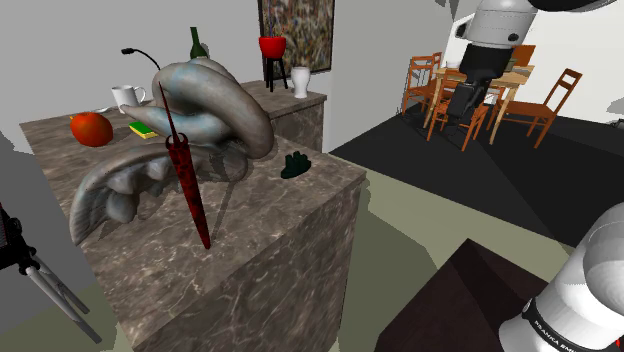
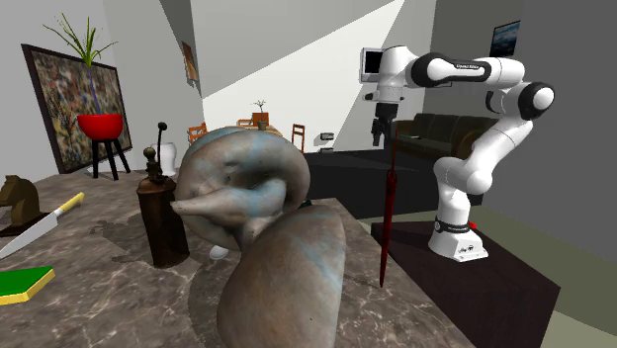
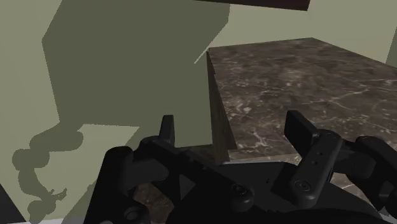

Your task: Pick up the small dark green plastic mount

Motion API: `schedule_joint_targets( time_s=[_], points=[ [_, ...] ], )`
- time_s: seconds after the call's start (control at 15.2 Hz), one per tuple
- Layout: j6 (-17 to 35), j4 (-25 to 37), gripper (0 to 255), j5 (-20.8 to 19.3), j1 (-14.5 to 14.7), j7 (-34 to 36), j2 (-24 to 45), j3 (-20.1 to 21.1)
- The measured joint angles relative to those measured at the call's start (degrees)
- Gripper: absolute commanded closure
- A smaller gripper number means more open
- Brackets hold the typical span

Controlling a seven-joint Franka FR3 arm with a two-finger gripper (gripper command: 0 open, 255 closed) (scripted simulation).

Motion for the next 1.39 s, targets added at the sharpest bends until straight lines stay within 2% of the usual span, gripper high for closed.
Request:
schedule_joint_targets(
  time_s=[0.13,0.53,1.25,1.39],
  points=[
    [0.49,0.30,0,0.29,0.15,0.52,0.83,0.46],
    [5.75,4.76,0,2.20,1.24,5.23,11.16,4.49],
    [11.50,20.68,0,1.76,2.80,15.01,34.03,11.43],
    [11.23,25.62,0,0.88,3.19,16.90,39.00,12.45]
  ],
)
